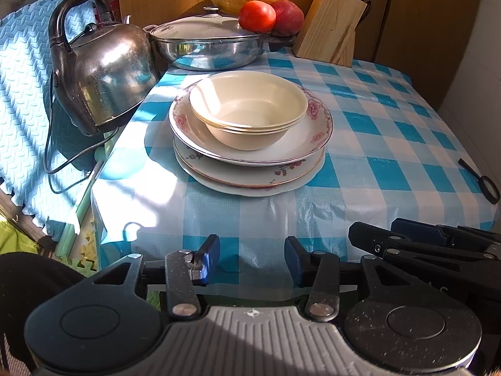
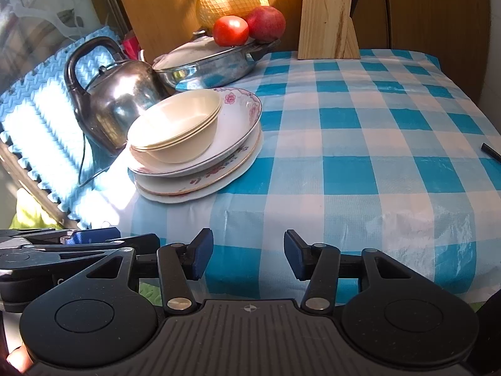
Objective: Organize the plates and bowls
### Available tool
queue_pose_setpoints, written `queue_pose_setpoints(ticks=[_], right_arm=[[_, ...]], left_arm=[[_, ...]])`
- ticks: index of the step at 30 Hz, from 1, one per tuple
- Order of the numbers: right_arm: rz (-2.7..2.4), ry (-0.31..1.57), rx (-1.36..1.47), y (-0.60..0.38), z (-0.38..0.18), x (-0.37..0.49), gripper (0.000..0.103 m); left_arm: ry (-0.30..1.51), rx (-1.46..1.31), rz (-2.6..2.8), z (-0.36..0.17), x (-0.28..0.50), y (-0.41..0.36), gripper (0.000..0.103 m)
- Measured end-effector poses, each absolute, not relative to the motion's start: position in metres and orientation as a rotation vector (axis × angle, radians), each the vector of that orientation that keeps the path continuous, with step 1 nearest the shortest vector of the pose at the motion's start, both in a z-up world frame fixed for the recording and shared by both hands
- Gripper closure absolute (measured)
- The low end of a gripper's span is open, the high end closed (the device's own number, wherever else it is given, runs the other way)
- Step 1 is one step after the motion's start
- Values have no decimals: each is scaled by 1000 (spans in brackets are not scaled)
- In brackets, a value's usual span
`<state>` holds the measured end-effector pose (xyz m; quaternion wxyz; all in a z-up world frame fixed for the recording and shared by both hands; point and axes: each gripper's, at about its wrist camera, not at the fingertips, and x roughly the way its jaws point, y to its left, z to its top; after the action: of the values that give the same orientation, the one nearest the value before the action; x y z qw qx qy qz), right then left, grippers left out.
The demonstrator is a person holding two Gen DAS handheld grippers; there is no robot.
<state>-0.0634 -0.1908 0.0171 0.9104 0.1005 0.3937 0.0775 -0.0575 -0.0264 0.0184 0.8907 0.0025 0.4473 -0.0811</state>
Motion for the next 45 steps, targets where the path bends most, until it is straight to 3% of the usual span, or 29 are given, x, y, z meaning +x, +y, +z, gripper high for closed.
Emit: queue_pose_setpoints(ticks=[45], right_arm=[[170,869,190,-181,8,-63,45]], left_arm=[[953,33,-118,13,-59,-25,65]])
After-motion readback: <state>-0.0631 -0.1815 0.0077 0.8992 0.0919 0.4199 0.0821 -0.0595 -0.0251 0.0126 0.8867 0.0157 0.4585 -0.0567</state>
